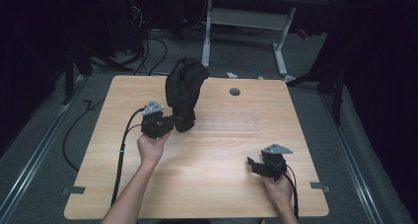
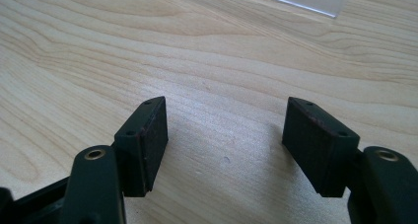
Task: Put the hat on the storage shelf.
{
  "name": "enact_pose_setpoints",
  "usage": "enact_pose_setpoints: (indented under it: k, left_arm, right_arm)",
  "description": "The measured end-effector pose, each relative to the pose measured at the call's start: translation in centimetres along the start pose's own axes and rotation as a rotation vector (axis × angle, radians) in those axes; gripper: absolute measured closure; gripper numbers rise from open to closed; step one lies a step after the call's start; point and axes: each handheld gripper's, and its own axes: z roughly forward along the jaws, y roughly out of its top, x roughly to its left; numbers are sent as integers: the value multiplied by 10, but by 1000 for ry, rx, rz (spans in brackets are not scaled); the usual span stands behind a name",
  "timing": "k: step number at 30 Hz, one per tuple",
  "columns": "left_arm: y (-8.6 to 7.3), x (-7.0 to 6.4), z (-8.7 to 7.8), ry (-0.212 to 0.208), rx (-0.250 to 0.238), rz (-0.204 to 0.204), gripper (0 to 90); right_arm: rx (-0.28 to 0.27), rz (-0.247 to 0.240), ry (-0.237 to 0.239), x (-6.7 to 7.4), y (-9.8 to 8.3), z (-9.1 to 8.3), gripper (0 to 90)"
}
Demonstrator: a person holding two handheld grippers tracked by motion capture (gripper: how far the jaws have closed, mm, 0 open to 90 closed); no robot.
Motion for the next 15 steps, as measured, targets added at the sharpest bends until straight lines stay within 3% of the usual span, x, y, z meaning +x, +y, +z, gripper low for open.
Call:
enact_pose_setpoints:
  k: [5, 15]
  left_arm:
    - [-1, -1, 1, -4, 9, 4, 837]
    - [1, 1, -6, 19, 26, -6, 677]
  right_arm:
    - [0, 0, 0, 0, 0, 0, 340]
    - [0, 0, 0, 0, 0, 0, 339]
